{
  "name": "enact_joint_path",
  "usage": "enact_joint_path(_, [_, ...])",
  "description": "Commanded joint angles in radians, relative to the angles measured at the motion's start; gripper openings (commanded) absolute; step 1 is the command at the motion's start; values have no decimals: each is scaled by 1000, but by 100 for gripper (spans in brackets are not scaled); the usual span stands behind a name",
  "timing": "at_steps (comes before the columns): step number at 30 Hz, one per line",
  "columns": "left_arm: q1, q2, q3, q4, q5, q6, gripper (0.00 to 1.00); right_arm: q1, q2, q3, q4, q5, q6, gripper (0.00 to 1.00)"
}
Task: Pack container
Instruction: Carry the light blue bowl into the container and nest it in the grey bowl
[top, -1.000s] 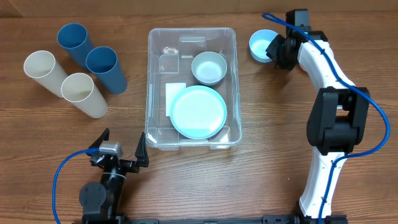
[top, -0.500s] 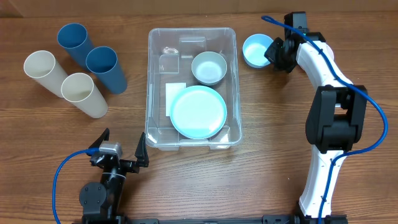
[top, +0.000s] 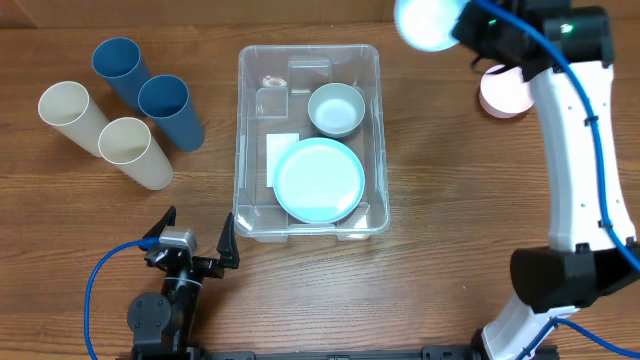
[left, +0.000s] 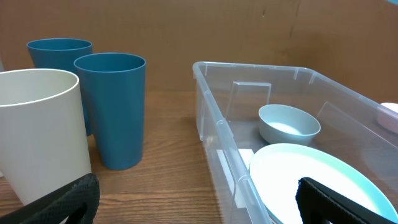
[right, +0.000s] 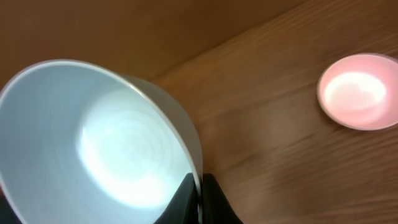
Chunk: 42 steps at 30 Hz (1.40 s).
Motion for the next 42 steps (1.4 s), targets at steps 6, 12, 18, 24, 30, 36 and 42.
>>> enact_joint_path(6, [8, -5, -3, 0, 1, 15, 100, 263, 34, -122, -43, 55, -66, 4])
enact_joint_path(12, [8, -5, -3, 0, 1, 15, 100, 318, 38, -260, 64, 80, -65, 4])
enact_joint_path(18, [8, -5, -3, 0, 1, 15, 100, 318, 44, -388, 227, 80, -66, 4])
enact_joint_path(24, [8, -5, -3, 0, 1, 15, 100, 318, 72, -430, 338, 111, -84, 4])
enact_joint_path(30, [8, -5, -3, 0, 1, 15, 100, 318, 141, -430, 354, 118, -84, 4])
enact_joint_path(36, [8, -5, -3, 0, 1, 15, 100, 318, 156, -430, 369, 139, -84, 4])
enact_joint_path(42, [8, -5, -3, 0, 1, 15, 100, 318, 178, -430, 374, 141, -84, 4])
